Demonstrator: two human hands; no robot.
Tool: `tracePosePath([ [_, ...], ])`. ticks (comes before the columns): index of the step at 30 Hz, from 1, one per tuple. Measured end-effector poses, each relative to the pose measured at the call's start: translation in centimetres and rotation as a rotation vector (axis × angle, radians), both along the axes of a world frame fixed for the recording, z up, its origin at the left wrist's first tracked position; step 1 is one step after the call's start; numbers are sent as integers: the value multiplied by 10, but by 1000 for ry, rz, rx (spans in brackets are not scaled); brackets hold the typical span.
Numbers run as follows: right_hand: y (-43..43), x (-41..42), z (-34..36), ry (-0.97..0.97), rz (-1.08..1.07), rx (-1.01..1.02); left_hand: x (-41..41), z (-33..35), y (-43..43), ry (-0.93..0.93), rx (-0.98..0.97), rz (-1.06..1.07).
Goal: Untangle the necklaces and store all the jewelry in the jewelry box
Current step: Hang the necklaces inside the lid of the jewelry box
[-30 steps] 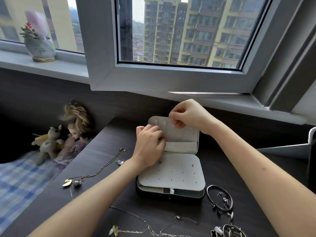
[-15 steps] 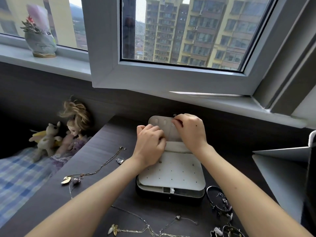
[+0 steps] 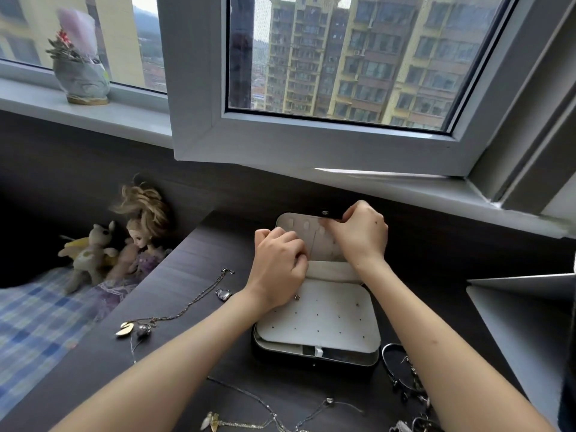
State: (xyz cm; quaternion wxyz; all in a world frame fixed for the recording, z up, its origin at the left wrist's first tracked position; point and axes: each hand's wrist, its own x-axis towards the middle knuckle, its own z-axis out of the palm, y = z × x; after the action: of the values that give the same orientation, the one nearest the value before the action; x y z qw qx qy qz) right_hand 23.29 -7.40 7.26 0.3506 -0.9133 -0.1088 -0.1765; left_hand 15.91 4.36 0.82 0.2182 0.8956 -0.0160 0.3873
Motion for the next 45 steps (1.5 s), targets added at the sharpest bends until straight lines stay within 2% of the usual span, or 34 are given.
tracePosePath([
  [6, -9, 2, 0, 107, 119, 145, 0, 0, 1, 10, 3, 4],
  [11, -16, -12, 12, 313, 288, 383, -1, 1, 0, 16, 15, 10],
  [16, -26, -30, 24, 374, 429, 192, -2, 2, 0, -7, 48, 14],
  [19, -32, -29, 24, 195, 392, 79, -2, 1, 1, -14, 60, 18],
  [21, -34, -28, 22, 152, 368, 30, -2, 1, 0, -30, 71, 19],
  [27, -39, -32, 10, 260, 437, -92, 2, 1, 1, -29, 72, 33],
  [29, -46, -38, 11, 209, 421, -78, 5, 1, 1, 35, 45, 51],
  [33, -74, -54, 18, 123, 381, -170, 11, 9, 1, 425, 17, 72],
  [39, -121, -85, 19, 200, 385, -298, 18, 22, 2, 711, 20, 89],
  [42, -135, -102, 18, 235, 401, -309, 15, 32, 2, 738, -72, 69],
  [45, -144, -123, 12, 318, 470, -336, -2, 49, 1, 629, -170, 16],
])
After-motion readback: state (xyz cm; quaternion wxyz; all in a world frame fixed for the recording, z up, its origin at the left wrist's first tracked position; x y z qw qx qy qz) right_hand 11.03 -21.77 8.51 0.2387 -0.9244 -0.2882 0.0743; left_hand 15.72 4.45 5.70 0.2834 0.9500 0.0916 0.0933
